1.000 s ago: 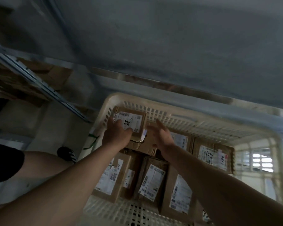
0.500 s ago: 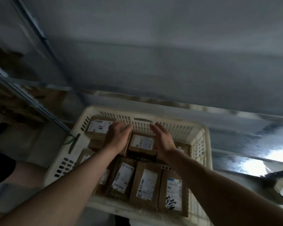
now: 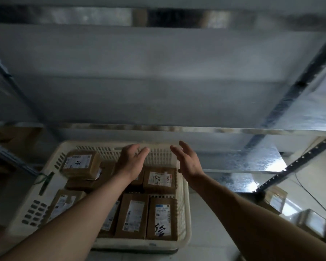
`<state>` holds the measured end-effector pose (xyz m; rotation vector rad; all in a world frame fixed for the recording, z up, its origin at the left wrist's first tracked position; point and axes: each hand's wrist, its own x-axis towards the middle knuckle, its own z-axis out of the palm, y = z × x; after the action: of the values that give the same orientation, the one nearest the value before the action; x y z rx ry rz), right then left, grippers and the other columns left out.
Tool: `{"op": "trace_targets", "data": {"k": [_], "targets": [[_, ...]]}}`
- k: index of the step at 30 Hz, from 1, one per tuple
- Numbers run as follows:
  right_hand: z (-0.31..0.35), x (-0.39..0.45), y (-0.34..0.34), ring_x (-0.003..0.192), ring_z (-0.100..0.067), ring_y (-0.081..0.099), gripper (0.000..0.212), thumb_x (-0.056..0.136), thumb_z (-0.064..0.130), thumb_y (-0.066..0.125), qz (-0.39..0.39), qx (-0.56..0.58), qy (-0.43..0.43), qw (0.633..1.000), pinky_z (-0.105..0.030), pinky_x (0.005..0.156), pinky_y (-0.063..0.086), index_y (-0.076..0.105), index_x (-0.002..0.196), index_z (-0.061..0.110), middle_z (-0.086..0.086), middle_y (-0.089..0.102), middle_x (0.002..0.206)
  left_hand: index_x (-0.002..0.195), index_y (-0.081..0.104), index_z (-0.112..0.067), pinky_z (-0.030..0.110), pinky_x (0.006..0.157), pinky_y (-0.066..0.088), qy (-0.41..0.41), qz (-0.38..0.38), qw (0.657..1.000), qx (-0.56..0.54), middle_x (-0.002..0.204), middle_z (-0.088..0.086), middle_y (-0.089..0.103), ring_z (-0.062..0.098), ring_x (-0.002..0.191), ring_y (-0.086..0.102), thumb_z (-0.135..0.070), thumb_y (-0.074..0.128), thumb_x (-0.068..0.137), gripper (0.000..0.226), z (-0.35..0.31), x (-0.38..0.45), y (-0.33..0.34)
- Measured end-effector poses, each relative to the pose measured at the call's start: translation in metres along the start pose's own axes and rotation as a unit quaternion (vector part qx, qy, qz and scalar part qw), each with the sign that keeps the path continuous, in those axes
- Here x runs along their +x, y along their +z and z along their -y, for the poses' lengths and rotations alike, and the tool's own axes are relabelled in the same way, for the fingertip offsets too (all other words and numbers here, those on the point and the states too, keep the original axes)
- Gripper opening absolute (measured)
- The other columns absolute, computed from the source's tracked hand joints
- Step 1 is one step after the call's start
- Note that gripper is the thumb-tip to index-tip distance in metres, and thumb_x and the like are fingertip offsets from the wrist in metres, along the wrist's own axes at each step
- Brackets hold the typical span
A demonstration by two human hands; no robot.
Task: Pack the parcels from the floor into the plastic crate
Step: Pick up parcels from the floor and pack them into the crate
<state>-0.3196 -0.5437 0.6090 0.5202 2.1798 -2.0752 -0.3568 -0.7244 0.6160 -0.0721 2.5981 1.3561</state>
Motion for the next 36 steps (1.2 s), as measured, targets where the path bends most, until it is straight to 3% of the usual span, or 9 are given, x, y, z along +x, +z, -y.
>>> {"op": "trace_targets", "data": {"k": [2,5,8,21,24,28,31,33,36], "targets": [[0.005,-0.01,-0.012,0.11,-0.015,0.052,0.07,0.095,0.043,0.061,-0.016,-0.004,-0.004,1.0,-0.027,0.078,0.048,0.03,0.155,0.022,-0.012,0.048,0.146,0.128,0.058,-0.011,0.031,0.096,0.039,0.02,0.01,1.0,-0.009,0.13,0.01,0.056,0.023,0.12,0.052,-0.056,0.05,0.085,0.063,-0.01,-0.005,0.005],[0.014,-0.027,-0.024,0.13,-0.026,0.049,0.075,0.092,0.05,0.062,-0.053,-0.016,-0.021,0.998,-0.047,0.104,0.045,0.03,0.154,0.024,-0.013,0.043,0.153,0.138,0.051,-0.008,0.031,0.099,0.038,0.054,0.024,0.998,-0.004,0.14,0.011,0.051,0.023,0.125,0.049,-0.046,0.054,0.095,0.057,-0.019,-0.009,0.007],[0.024,-0.044,-0.03,0.139,-0.029,0.041,0.077,0.09,0.053,0.062,-0.089,-0.025,-0.04,0.995,-0.056,0.111,0.039,0.03,0.154,0.025,-0.012,0.037,0.157,0.139,0.05,-0.009,0.033,0.103,0.037,0.08,0.04,0.996,0.005,0.143,0.013,0.048,0.027,0.13,0.047,-0.049,0.053,0.093,0.061,-0.024,-0.007,0.005],[0.02,-0.13,-0.064,0.139,-0.027,0.041,0.075,0.091,0.048,0.064,-0.233,-0.05,-0.027,0.971,-0.054,0.11,0.039,0.03,0.154,0.026,-0.012,0.035,0.158,0.138,0.052,-0.009,0.027,0.104,0.033,0.169,0.143,0.975,0.002,0.143,0.012,0.045,0.024,0.131,0.046,-0.058,0.045,0.073,0.082,-0.054,-0.039,0.02],[0.015,-0.152,-0.083,0.137,-0.025,0.044,0.074,0.092,0.046,0.064,-0.274,-0.056,-0.024,0.96,-0.045,0.109,0.042,0.032,0.154,0.024,-0.009,0.041,0.154,0.137,0.052,-0.008,0.025,0.1,0.032,0.181,0.165,0.97,-0.003,0.142,0.014,0.045,0.025,0.129,0.046,-0.057,0.047,0.073,0.08,-0.061,-0.049,0.035],[0.011,-0.185,-0.107,0.125,-0.026,0.053,0.105,0.067,0.073,0.064,-0.32,-0.083,-0.021,0.943,-0.048,0.107,0.044,0.034,0.153,0.022,-0.008,0.054,0.14,0.138,0.051,-0.008,0.033,0.108,0.035,0.202,0.193,0.96,0.012,0.143,0.014,0.044,0.026,0.131,0.044,-0.048,0.057,0.09,0.062,-0.074,-0.068,0.063],[0.004,-0.21,-0.132,0.137,-0.025,0.043,0.084,0.085,0.054,0.067,-0.339,-0.053,-0.01,0.939,-0.049,0.112,0.039,0.032,0.154,0.02,-0.011,0.042,0.154,0.139,0.05,-0.009,0.032,0.107,0.034,0.209,0.23,0.951,0.016,0.144,0.013,0.043,0.026,0.131,0.044,-0.056,0.051,0.08,0.075,-0.089,-0.087,0.09],[-0.008,-0.228,-0.153,0.128,-0.023,0.051,0.071,0.094,0.04,0.064,-0.361,-0.048,-0.005,0.931,-0.049,0.108,0.044,0.033,0.153,0.019,-0.013,0.043,0.152,0.137,0.051,-0.008,0.03,0.106,0.033,0.215,0.244,0.945,0.025,0.143,0.015,0.043,0.027,0.131,0.045,-0.057,0.049,0.077,0.078,-0.1,-0.101,0.11],[-0.023,-0.259,-0.183,0.119,-0.022,0.052,0.088,0.08,0.058,0.064,-0.397,-0.056,0.01,0.916,-0.048,0.099,0.048,0.032,0.153,0.021,-0.015,0.045,0.15,0.135,0.053,-0.005,0.03,0.108,0.032,0.23,0.258,0.937,0.048,0.142,0.018,0.045,0.028,0.131,0.044,-0.048,0.058,0.088,0.064,-0.115,-0.125,0.147]]}}
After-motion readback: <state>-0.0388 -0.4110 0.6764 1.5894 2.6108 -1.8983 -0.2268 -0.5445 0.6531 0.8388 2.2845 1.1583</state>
